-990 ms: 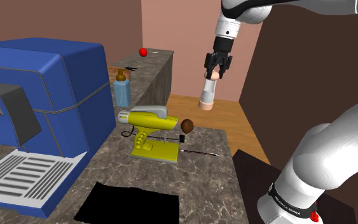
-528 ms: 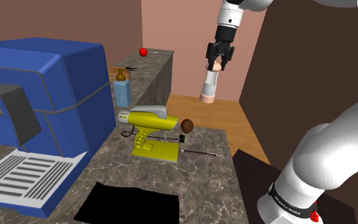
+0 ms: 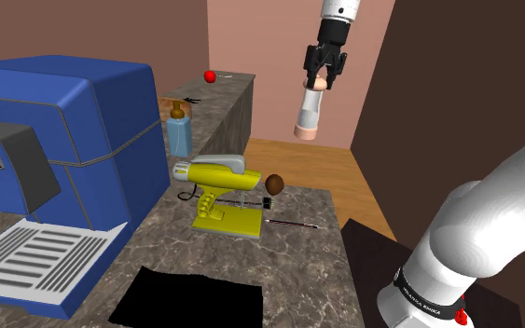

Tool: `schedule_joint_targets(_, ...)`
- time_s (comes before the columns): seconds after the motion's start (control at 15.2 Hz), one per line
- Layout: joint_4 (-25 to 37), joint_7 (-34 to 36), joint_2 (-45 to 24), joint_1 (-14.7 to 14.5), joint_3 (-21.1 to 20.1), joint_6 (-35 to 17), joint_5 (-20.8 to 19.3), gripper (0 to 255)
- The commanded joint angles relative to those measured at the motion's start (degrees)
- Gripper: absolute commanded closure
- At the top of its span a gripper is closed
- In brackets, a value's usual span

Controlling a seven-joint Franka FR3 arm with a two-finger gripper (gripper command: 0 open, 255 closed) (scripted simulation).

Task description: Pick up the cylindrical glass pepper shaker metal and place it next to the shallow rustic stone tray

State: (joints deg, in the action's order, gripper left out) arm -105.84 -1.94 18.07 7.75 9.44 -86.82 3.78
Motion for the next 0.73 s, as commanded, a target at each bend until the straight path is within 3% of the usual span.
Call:
schedule_joint_targets(0.0,1.45,0.05,-0.13,-0.01,0.03,1.33,0.02,255)
schedule_joint_targets(0.66,-9.68,12.79,12.26,-3.52,-9.38,1.32,3.01,255)
